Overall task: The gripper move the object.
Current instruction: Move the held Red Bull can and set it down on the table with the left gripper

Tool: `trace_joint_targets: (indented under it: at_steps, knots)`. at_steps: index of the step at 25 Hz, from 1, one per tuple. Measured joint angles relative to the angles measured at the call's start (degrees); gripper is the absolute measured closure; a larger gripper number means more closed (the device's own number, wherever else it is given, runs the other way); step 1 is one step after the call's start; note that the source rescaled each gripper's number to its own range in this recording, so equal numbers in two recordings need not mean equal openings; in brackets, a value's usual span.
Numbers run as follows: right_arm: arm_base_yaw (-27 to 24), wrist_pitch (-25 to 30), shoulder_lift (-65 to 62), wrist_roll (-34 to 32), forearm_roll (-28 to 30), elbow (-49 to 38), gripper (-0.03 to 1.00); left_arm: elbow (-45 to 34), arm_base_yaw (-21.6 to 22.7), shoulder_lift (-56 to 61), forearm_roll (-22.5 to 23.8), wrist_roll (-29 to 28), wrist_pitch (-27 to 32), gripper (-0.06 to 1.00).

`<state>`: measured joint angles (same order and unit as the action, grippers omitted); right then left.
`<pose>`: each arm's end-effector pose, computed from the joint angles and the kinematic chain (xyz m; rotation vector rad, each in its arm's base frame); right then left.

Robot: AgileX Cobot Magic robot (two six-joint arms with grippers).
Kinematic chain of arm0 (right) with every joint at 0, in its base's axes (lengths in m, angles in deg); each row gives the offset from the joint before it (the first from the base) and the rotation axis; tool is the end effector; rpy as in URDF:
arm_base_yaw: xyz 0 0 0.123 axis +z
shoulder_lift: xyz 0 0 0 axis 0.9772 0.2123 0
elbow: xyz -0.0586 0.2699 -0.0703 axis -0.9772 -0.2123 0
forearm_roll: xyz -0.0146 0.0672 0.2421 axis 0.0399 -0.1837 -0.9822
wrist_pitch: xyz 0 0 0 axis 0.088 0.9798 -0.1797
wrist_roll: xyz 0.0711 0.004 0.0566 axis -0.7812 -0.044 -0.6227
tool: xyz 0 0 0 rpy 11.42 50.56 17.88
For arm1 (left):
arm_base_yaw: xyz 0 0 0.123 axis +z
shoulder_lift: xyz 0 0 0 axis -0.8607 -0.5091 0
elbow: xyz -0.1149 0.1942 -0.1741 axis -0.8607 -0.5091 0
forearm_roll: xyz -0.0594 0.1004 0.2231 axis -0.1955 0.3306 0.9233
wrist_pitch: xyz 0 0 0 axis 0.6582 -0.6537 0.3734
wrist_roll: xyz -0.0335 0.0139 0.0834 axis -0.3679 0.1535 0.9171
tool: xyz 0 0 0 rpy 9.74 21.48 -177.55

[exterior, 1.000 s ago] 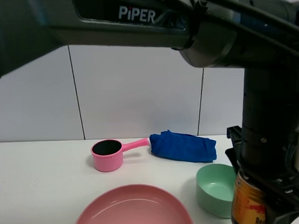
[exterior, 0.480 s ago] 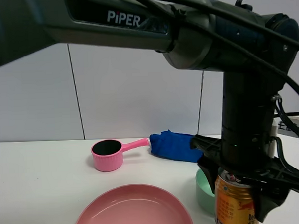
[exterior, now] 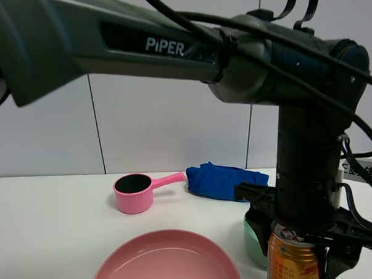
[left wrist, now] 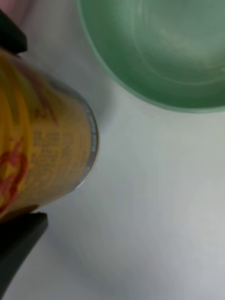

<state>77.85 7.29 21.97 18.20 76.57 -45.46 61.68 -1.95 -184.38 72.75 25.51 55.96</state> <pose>-0.0049 -0.0051 0.2752 0.0787 2.0535 -0.0289 0.2369 -0.4453 0.1675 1.0318 2.8653 -0.2429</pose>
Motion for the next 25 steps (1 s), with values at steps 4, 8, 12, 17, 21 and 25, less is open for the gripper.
trace_joint_targets:
  at_steps: [4, 8, 12, 17, 21, 25]
  knots:
    - [0.00, 0.00, 0.00, 0.00, 0.00, 0.00, -0.03, 0.00, -0.31, -1.11, 1.97, -2.90, -0.94, 0.94]
    - [0.00, 0.00, 0.00, 0.00, 0.00, 0.00, -0.03, 0.00, -0.30, -1.71, 3.42, -4.96, -1.12, 0.94]
    - [0.00, 0.00, 0.00, 0.00, 0.00, 0.00, -0.03, 0.00, -0.60, -2.11, 3.74, -6.16, -1.65, 0.94]
    - [0.00, 0.00, 0.00, 0.00, 0.00, 0.00, -0.03, 0.00, -1.65, -2.64, 3.42, -6.64, -2.11, 0.94]
    - [0.00, 0.00, 0.00, 0.00, 0.00, 0.00, -0.03, 0.00, -1.83, -2.64, 3.29, -7.11, -3.31, 0.94]
    - [0.00, 0.00, 0.00, 0.00, 0.00, 0.00, -0.03, 0.00, -2.12, -2.64, 4.88, -7.17, -4.74, 0.94]
